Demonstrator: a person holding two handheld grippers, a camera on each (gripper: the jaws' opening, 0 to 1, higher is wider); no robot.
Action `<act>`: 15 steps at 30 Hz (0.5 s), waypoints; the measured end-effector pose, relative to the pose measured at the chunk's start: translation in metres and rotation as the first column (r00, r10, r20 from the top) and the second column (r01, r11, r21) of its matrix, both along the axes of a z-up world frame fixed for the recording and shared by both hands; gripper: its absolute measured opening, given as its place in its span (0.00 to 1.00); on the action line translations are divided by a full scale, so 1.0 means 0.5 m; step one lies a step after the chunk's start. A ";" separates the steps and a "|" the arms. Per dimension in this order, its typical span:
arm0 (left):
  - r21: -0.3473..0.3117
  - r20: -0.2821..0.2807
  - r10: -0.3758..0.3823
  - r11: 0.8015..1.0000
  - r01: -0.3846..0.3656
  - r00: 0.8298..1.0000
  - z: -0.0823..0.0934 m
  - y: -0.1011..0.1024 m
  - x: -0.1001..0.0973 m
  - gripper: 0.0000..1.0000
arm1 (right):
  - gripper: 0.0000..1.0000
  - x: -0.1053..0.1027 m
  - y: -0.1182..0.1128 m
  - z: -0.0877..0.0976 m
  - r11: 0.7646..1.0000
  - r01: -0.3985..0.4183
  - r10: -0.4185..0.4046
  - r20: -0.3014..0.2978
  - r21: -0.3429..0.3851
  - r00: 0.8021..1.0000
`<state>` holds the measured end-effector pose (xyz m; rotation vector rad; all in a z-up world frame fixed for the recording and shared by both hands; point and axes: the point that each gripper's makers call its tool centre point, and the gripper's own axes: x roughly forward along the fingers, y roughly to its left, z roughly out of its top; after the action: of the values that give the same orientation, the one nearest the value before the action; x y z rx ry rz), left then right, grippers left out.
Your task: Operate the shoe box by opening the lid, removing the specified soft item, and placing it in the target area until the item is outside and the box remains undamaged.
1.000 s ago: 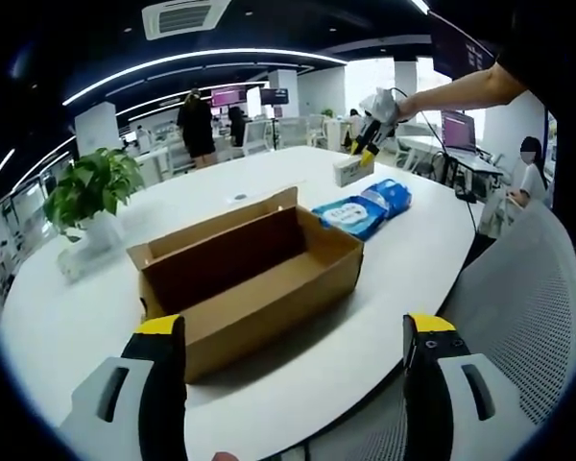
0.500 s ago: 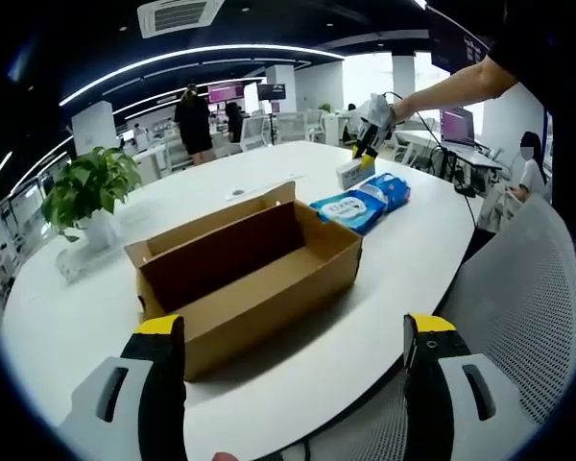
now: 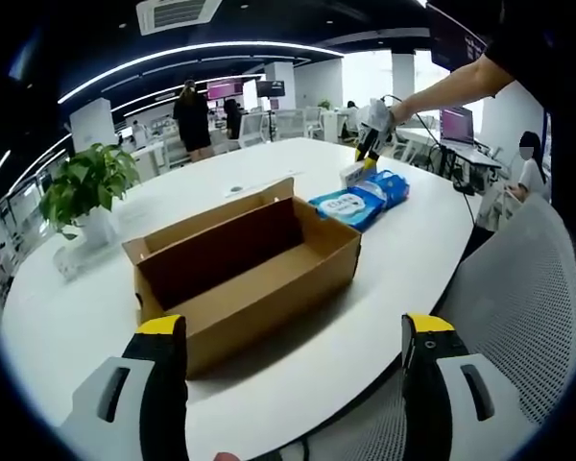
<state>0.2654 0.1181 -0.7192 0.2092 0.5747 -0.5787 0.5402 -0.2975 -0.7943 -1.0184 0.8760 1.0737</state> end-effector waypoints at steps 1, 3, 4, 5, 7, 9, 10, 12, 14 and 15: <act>-0.001 0.000 0.001 1.000 -0.001 1.000 0.000 0.000 0.000 0.96 | 0.15 0.000 -0.003 -0.004 1.000 -0.002 0.002 -0.002 -0.010 1.000; -0.002 -0.002 0.001 1.000 -0.001 1.000 -0.001 0.000 0.000 0.96 | 0.15 -0.003 -0.010 -0.011 0.999 -0.016 0.016 -0.006 -0.040 1.000; 0.000 -0.002 0.001 1.000 -0.001 1.000 -0.001 0.000 0.000 0.96 | 0.15 -0.004 -0.012 -0.014 0.999 -0.021 0.020 -0.007 -0.047 1.000; 0.001 -0.003 0.000 1.000 0.000 1.000 -0.001 0.000 0.000 0.96 | 0.15 -0.002 -0.014 -0.016 0.999 -0.020 0.020 -0.008 -0.049 1.000; 0.002 -0.003 0.001 1.000 -0.001 1.000 -0.002 0.001 0.000 0.96 | 0.15 -0.001 -0.017 -0.018 0.998 -0.021 0.020 -0.010 -0.053 1.000; 0.001 -0.004 0.002 1.000 -0.002 1.000 -0.001 0.000 0.000 0.96 | 0.15 0.000 -0.019 -0.019 0.997 -0.031 0.031 -0.009 -0.064 0.999; 0.001 -0.005 0.002 1.000 -0.002 1.000 -0.001 -0.001 0.000 0.96 | 0.15 0.000 -0.020 -0.020 0.997 -0.036 0.035 -0.007 -0.074 0.999; 0.002 -0.008 0.001 1.000 -0.001 1.000 -0.003 0.000 0.000 0.96 | 0.15 0.001 -0.024 -0.025 0.994 -0.053 0.053 -0.005 -0.097 0.999; 0.003 -0.010 -0.001 1.000 0.001 1.000 -0.004 0.001 0.000 0.96 | 0.15 0.001 -0.032 -0.031 0.990 -0.070 0.070 -0.008 -0.126 0.998; 0.006 -0.010 -0.001 1.000 0.001 1.000 -0.004 0.001 -0.001 0.96 | 0.15 0.001 -0.034 -0.034 0.988 -0.078 0.077 -0.012 -0.133 0.997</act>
<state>0.2651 0.1186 -0.7214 0.2127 0.5865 -0.5793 0.5405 -0.3145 -0.8114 -1.1691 0.9299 1.0953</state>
